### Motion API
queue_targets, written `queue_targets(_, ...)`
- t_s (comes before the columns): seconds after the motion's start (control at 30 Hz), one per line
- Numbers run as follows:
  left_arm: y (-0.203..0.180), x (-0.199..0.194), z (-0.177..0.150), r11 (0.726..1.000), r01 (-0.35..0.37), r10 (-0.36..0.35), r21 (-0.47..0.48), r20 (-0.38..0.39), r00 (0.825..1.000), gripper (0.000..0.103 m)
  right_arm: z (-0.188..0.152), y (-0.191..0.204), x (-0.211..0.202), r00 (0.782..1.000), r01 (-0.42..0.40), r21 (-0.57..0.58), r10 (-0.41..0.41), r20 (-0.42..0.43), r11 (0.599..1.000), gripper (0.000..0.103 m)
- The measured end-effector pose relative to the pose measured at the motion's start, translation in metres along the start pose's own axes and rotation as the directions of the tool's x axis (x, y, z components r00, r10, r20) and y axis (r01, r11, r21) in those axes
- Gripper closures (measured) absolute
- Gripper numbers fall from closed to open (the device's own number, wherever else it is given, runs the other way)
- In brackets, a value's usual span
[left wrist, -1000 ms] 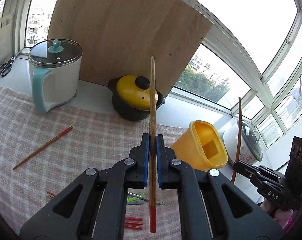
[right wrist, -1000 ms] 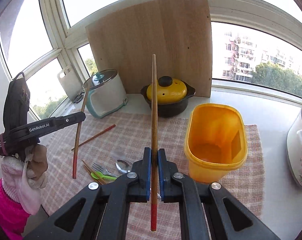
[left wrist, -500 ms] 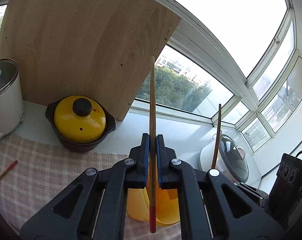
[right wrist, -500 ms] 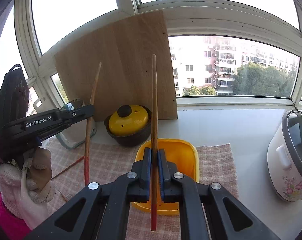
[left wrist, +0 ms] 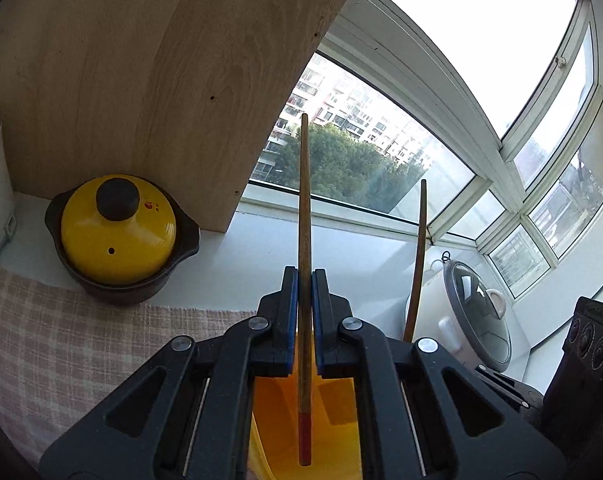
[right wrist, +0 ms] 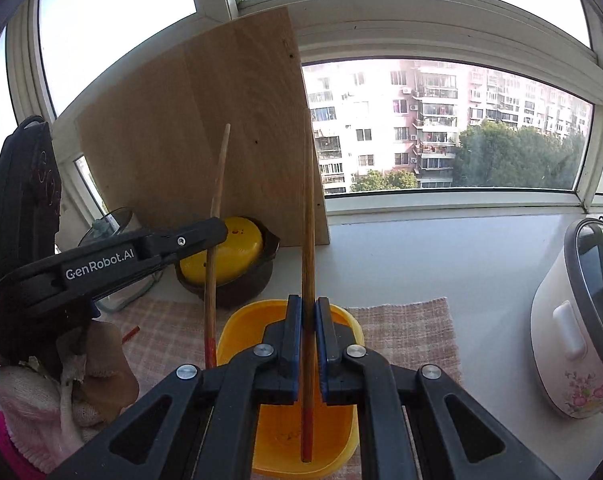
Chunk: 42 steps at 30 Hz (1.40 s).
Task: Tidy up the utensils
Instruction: 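Carry both held chopsticks upright into the yellow plastic container, then open both tools to drop the chopsticks into the yellow container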
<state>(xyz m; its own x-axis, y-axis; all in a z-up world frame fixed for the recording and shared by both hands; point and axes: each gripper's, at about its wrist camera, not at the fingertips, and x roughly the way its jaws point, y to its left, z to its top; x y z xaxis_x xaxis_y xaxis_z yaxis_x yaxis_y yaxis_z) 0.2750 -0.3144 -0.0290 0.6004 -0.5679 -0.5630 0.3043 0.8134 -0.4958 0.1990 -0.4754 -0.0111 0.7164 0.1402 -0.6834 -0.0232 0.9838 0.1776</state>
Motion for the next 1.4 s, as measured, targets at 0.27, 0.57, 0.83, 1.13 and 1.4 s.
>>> queue_targets(0.27, -0.004, 0.004, -0.012, 0.999, -0.021, 0.021, 0.038, 0.005, 1.000, 0.098, -0.006, -0.009, 0.009, 1.000, -0.010, 0.019, 0.010, -0.011, 1.000, 0.099)
queue_targets(0.57, -0.011, 0.000, -0.016, 0.994, -0.067, 0.066, 0.083, 0.010, 0.998, 0.098, -0.010, -0.011, 0.008, 0.999, -0.017, 0.025, 0.018, -0.034, 1.000, 0.076)
queue_targets(0.83, -0.006, -0.009, -0.017, 0.993, -0.084, 0.084, 0.078, 0.010, 0.996, 0.091, -0.014, -0.011, -0.001, 0.999, -0.012, 0.007, 0.012, -0.039, 1.000, 0.074)
queue_targets(1.13, -0.006, -0.025, -0.024, 0.991, -0.108, 0.107, 0.079, 0.016, 0.994, 0.091, -0.017, -0.008, -0.014, 0.999, -0.007, -0.013, 0.007, -0.033, 1.000, 0.068)
queue_targets(1.4, -0.009, -0.049, -0.033, 0.986, -0.150, 0.147, 0.073, 0.042, 0.988, 0.074, -0.023, -0.001, -0.034, 1.000, -0.010, -0.039, 0.010, -0.004, 0.999, 0.046)
